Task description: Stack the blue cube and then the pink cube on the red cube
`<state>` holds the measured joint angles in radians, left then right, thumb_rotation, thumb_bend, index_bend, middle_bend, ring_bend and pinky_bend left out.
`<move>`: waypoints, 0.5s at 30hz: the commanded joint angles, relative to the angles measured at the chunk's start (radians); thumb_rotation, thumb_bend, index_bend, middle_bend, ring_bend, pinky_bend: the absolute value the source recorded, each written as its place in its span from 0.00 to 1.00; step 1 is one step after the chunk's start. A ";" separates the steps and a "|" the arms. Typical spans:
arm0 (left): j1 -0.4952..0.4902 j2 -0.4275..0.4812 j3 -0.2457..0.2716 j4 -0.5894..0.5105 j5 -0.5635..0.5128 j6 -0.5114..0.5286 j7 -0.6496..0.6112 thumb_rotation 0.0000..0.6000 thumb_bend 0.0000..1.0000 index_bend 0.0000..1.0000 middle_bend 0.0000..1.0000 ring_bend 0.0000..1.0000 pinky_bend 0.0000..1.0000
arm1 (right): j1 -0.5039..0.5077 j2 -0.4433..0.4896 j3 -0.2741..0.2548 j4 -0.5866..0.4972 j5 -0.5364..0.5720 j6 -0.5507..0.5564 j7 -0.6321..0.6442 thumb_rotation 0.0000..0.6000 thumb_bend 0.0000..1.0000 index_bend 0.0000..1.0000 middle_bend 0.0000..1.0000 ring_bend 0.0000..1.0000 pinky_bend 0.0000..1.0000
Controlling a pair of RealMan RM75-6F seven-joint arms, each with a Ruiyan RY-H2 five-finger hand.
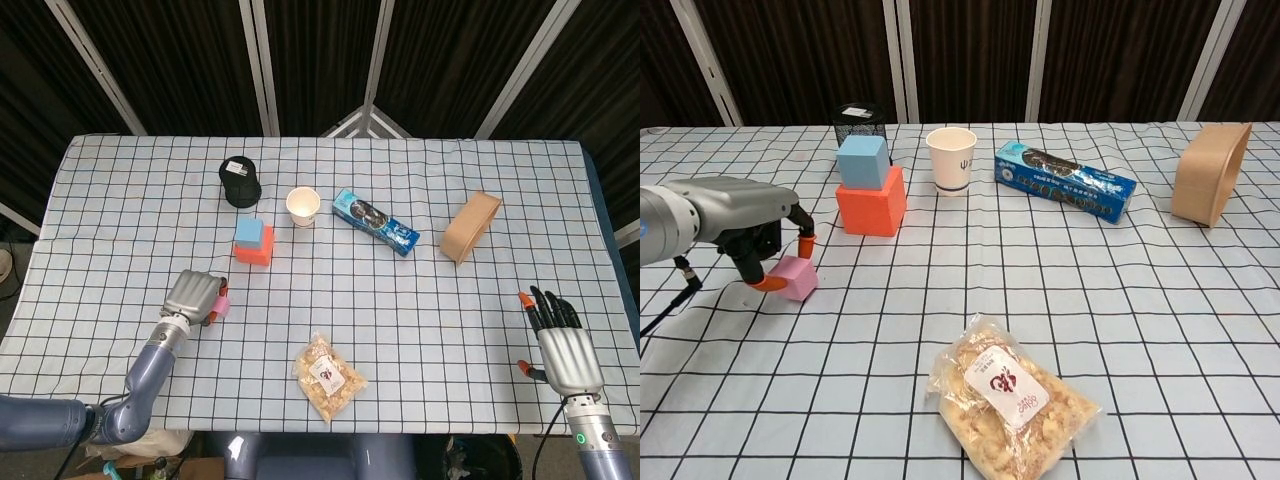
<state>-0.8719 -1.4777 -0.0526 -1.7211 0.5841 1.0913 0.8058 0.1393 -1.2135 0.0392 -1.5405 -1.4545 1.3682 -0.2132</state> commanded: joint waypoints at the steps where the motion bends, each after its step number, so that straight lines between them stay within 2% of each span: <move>1: -0.005 0.006 -0.007 -0.010 -0.005 0.003 0.004 1.00 0.35 0.42 0.88 0.70 0.70 | 0.000 0.000 0.000 0.000 0.000 -0.001 0.000 1.00 0.11 0.00 0.00 0.00 0.11; 9: -0.053 0.061 -0.074 -0.125 -0.055 0.067 0.065 1.00 0.36 0.43 0.88 0.70 0.70 | 0.001 0.000 -0.001 0.001 -0.002 -0.001 0.003 1.00 0.11 0.00 0.00 0.00 0.11; 15: -0.134 0.128 -0.188 -0.274 -0.166 0.169 0.166 1.00 0.36 0.42 0.88 0.70 0.70 | 0.001 -0.001 -0.001 0.003 -0.002 -0.001 0.005 1.00 0.11 0.00 0.00 0.00 0.11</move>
<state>-0.9663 -1.3832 -0.1888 -1.9355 0.4761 1.2166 0.9263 0.1407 -1.2141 0.0382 -1.5377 -1.4569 1.3668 -0.2082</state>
